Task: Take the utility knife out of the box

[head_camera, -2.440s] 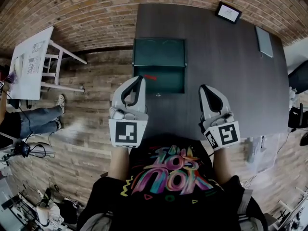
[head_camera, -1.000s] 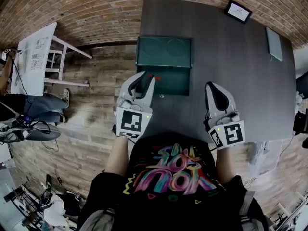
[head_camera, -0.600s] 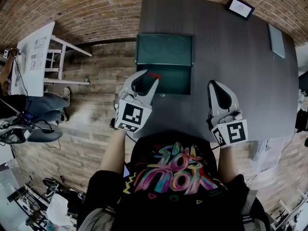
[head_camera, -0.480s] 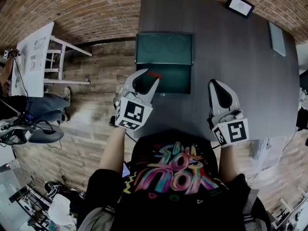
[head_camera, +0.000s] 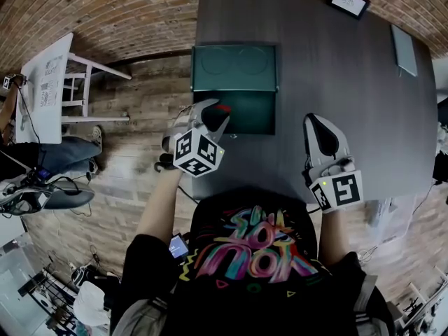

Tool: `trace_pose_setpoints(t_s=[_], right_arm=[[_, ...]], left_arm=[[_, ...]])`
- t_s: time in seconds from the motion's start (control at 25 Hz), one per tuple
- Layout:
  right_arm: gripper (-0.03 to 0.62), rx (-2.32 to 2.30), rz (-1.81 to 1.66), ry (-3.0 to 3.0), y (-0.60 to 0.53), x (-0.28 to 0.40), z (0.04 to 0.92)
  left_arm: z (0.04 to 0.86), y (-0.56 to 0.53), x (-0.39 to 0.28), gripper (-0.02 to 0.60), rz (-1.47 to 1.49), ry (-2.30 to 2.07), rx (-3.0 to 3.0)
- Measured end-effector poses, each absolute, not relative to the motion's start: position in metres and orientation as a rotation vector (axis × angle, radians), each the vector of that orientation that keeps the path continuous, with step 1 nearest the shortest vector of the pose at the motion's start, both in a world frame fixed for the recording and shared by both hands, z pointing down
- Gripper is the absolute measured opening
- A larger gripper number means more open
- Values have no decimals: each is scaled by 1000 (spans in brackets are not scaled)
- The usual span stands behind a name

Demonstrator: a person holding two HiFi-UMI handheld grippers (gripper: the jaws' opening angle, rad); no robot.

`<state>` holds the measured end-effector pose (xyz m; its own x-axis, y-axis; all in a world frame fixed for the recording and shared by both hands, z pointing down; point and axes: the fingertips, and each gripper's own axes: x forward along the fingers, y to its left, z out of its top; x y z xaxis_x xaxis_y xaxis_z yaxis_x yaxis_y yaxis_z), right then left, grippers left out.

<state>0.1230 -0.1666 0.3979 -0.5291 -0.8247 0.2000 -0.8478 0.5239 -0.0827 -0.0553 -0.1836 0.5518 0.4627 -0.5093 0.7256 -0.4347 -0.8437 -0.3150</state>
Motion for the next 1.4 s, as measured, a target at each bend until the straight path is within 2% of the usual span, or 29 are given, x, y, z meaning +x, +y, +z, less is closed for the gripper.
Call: trace_pose_setpoints(t_s=[0.68,1.2,1.36,1.4], right_arm=[[2,1482,311,-2599,-171,137,413],[2,1457,337,-2597,-172,132,419],[2,1463,343,-2591,-173,133,419],[2,1468,342,-2592,-173,134,418]], left_arm=[[617,-188,-44,149,-1656,560,-2504],[632,-185,-46,156,-1848,335,-2524],[636,-177,-48,83,-1896,233,-2541],[637,-176,-49,81,-1901,218,-2541]])
